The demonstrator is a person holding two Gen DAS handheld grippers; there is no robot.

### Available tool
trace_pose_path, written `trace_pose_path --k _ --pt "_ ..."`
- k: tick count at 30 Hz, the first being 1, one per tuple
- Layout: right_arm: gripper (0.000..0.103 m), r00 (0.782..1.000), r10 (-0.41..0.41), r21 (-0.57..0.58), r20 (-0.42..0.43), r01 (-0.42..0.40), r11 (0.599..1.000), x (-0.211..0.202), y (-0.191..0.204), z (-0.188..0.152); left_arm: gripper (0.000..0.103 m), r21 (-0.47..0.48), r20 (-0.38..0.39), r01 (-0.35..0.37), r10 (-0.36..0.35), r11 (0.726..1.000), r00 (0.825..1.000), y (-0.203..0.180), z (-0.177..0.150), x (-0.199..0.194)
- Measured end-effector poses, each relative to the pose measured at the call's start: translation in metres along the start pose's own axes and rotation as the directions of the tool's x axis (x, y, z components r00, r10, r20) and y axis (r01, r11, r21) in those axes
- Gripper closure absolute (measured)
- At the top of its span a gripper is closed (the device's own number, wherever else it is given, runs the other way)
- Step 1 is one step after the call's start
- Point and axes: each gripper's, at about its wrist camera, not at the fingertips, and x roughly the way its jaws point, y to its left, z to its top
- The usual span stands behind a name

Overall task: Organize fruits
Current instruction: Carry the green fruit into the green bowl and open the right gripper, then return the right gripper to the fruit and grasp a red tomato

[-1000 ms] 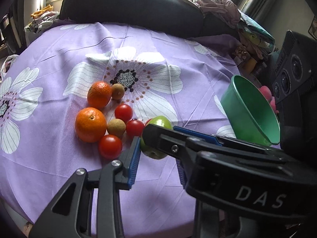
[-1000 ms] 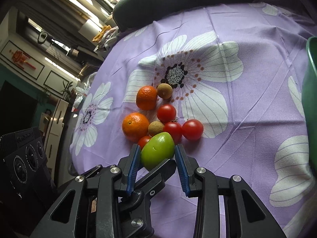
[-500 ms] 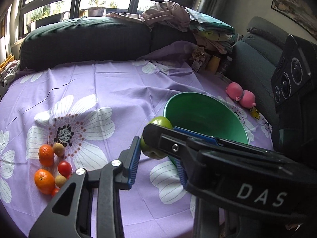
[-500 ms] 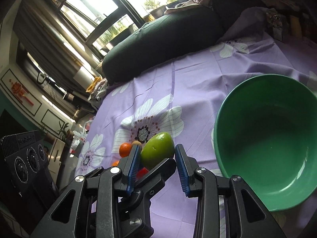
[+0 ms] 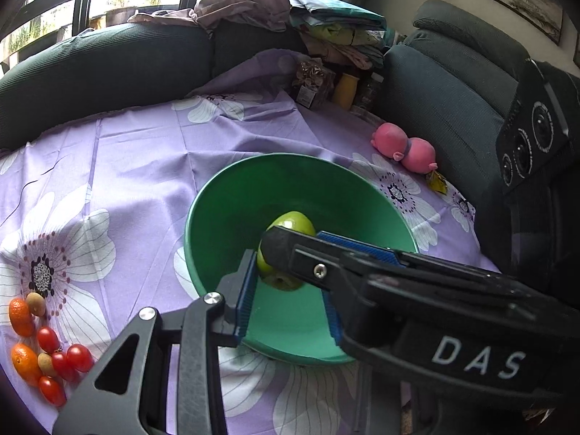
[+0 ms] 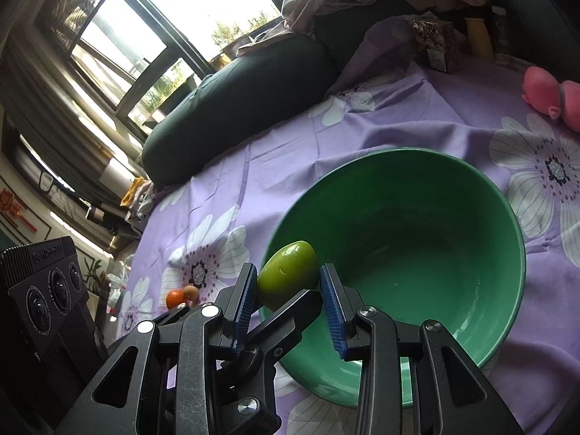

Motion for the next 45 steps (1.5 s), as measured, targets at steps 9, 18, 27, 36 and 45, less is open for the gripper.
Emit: trace_pose_path --k 9,18,27,36,45 --pt "0.064 0.997 -0.049 0.054 -0.062 0.053 0.997 0.005 -0.020 -0.002 0.066 -0.011 -0.050 0.025 -0.026 1.000 0.998 -0.008 -0.004 0.016" --pt "0.047 0.995 -0.103 0.031 0.016 0.103 0.994 -0.013 -0.008 -0.001 0.037 -0.048 -0.001 0.031 -0.031 0.998 1.000 0.004 -0.008 -0.019" --pt "0.040 0.995 -0.077 -0.029 0.069 0.079 0.996 -0.011 0.030 0.002 0.033 -0.209 0.060 -0.126 0.141 0.970 0.988 0.073 -0.013 -0.084" --pt "0.040 0.999 -0.020 -0.089 0.027 0.022 0.996 0.020 0.081 -0.006 0.033 -0.376 0.039 -0.273 0.310 0.885 0.950 0.160 -0.044 -0.136" --pt "0.040 0.997 0.009 -0.170 -0.082 -0.023 0.985 0.061 0.132 -0.022 0.035 -0.478 -0.082 -0.350 0.355 0.806 0.931 0.214 -0.079 -0.138"
